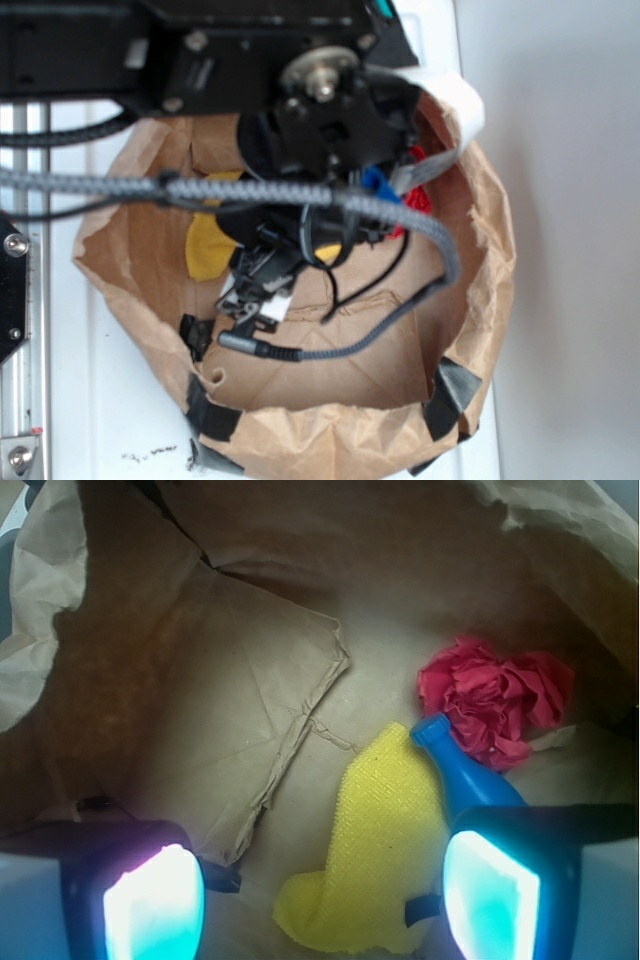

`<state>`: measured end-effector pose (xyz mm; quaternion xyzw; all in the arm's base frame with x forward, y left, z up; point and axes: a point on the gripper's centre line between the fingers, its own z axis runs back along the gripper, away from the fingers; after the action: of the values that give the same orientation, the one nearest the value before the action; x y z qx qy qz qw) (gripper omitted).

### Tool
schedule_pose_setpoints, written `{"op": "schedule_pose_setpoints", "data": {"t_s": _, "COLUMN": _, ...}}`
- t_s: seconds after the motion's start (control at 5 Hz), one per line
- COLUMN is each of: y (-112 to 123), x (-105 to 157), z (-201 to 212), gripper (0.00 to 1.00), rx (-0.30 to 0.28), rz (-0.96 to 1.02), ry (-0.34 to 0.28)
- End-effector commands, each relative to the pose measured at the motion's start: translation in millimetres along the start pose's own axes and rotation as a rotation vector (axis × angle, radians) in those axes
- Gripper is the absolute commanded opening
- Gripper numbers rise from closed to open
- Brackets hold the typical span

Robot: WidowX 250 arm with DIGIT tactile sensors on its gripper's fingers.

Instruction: Grab the blue bottle.

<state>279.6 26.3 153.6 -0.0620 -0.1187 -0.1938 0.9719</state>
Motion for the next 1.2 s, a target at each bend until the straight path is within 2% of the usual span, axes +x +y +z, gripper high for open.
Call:
{"op": "schedule_pose_setpoints", "data": {"t_s": 0.0, "y": -3.5, "x": 6.4, "z": 20.3, "gripper": 1.00, "rx": 0.043, "rz": -0.021, "ry": -0.057}}
{"op": "schedule_pose_setpoints", "data": {"t_s": 0.2, "y": 13.5, "x": 26.0, "z": 10.2, "gripper": 1.00, "rx": 0.033, "rz": -0.052, "ry": -0.047}}
{"op": "schedule_pose_setpoints", "data": {"t_s": 0.4, "y": 23.5, "x": 32.2, "z": 6.3, "gripper": 1.00, "rx": 0.032, "rz": -0.035, "ry": 0.018}}
{"op": "schedule_pose_setpoints", "data": {"t_s": 0.6, "y": 29.7, "x": 27.3, "z": 8.9, "gripper": 1.00, "rx": 0.045, "rz": -0.070, "ry": -0.014}}
{"op": "schedule_pose_setpoints", "data": {"t_s": 0.8, "y": 28.6, "x": 2.8, "z": 17.2, "gripper": 1.00, "rx": 0.076, "rz": -0.135, "ry": -0.059}}
{"op": "schedule_pose_setpoints", "data": {"t_s": 1.0, "y": 34.1, "x": -10.5, "z": 20.2, "gripper": 1.00, "rx": 0.089, "rz": -0.146, "ry": -0.012}}
